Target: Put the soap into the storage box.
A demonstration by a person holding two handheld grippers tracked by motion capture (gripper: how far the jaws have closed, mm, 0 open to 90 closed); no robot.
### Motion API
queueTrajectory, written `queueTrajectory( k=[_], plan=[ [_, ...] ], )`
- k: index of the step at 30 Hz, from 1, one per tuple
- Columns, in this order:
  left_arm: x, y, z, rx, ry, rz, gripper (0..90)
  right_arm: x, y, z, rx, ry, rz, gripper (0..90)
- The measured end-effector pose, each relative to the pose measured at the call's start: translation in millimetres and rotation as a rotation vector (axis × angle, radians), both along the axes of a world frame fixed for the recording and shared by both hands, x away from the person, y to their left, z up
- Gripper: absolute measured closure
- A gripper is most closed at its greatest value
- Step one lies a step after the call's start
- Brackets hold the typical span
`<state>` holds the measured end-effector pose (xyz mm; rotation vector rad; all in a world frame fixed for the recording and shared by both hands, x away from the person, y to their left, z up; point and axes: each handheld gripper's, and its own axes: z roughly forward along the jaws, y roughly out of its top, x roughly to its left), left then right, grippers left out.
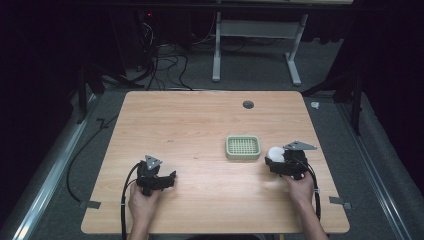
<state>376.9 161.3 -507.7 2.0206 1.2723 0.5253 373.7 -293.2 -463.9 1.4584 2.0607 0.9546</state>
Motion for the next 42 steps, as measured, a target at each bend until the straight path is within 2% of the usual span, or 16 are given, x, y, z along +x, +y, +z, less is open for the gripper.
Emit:
queueTrajectory(
  k=[20,42],
  plan=[
    [0.0,0.0,0.0,0.000,0.000,0.000,16.2,3.6,10.9,17.5,0.007,-0.029,0.045,24.8],
    [0.0,0.0,0.0,0.000,0.000,0.000,16.2,14.8,24.2,32.9,0.018,-0.034,0.098,24.8]
  ],
)
